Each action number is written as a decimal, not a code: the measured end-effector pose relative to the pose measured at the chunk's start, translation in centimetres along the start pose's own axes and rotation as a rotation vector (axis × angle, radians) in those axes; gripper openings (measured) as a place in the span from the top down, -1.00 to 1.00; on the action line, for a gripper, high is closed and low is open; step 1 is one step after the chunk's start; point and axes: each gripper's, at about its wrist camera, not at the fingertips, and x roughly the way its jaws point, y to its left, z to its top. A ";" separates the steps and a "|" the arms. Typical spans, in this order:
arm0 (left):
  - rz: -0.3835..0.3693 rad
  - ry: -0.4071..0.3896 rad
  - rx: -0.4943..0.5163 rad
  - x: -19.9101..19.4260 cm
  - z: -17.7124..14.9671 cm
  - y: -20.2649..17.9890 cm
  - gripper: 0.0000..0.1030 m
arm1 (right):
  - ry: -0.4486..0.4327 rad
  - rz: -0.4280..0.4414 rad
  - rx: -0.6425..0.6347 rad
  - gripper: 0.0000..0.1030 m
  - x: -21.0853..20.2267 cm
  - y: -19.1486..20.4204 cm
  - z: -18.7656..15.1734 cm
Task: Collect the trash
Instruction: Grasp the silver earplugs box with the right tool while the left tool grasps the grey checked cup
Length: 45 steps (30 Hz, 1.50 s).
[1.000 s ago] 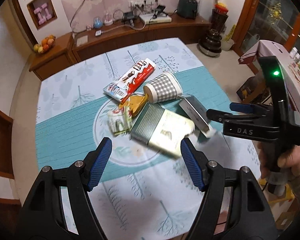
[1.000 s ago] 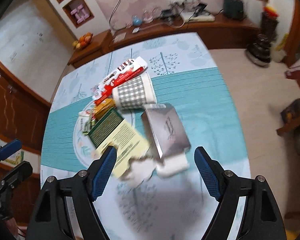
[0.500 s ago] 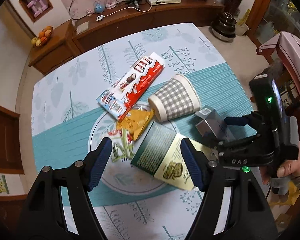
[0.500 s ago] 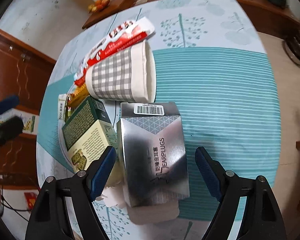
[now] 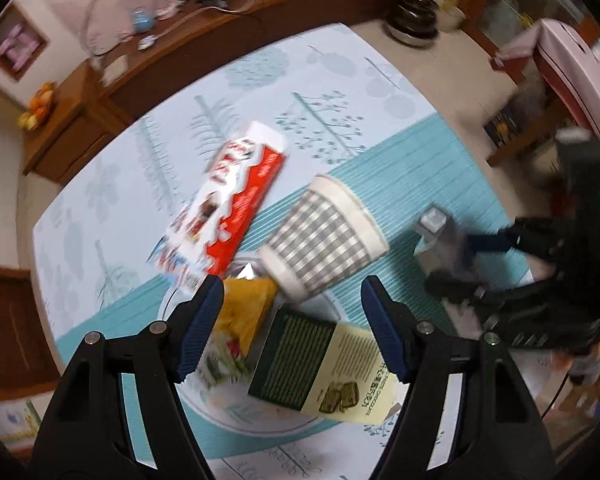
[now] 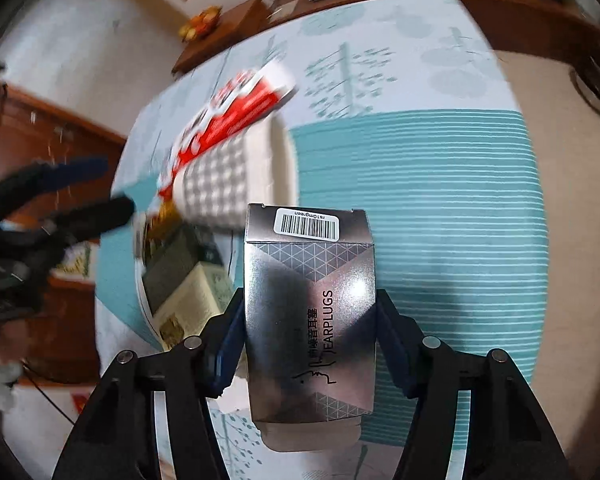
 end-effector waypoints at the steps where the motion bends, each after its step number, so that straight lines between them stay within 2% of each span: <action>1: -0.012 0.011 0.027 0.5 0.4 -0.3 -0.33 | -0.010 0.008 0.018 -0.18 -0.4 -0.7 0.2; 5: -0.051 0.077 0.133 2.9 2.3 -0.9 -0.33 | -0.034 0.021 0.062 -0.18 -0.7 -2.4 1.1; 6: -0.053 0.072 0.137 3.3 2.6 -1.0 -0.33 | -0.037 0.026 0.071 -0.18 -0.6 -2.5 1.1; 12: -0.115 0.168 0.175 6.8 4.5 -0.5 -0.33 | -0.043 0.075 0.101 -0.18 -0.7 -2.6 0.9; 16: -0.147 0.214 0.163 9.0 4.9 -0.1 -0.33 | -0.050 0.091 0.095 -0.18 -0.6 -2.4 0.6; 20: -0.212 0.208 0.082 10.0 5.6 0.9 -0.40 | -0.044 0.099 0.106 -0.18 -0.3 -2.9 0.3; 23: -0.240 0.207 0.062 10.3 5.8 1.0 -0.40 | -0.040 0.103 0.119 -0.18 0.0 -3.3 0.0; 29: -0.319 0.219 0.083 10.3 5.1 0.0 -0.40 | -0.039 0.118 0.140 -0.18 0.0 -3.7 -0.6; 33: -0.334 0.231 0.119 10.2 3.8 -1.3 -0.41 | -0.038 0.125 0.150 -0.18 0.1 -3.8 -1.1; 36: -0.380 0.248 0.104 10.1 3.4 -1.5 -0.40 | -0.038 0.130 0.156 -0.18 0.1 -3.7 -1.5; 39: -0.371 0.236 0.080 10.1 2.9 -1.7 -0.36 | -0.043 0.136 0.165 -0.18 0.0 -3.7 -1.9; 41: -0.398 0.235 0.053 9.7 2.5 -1.6 -0.10 | -0.048 0.141 0.176 -0.18 0.0 -3.8 -2.2; 42: -0.413 0.231 0.040 9.5 2.0 -1.6 -0.04 | -0.051 0.139 0.181 -0.18 -0.1 -3.8 -2.4; 45: -0.383 0.188 0.036 8.5 1.5 -1.6 0.05 | -0.056 0.134 0.186 -0.18 -0.3 -3.8 -2.8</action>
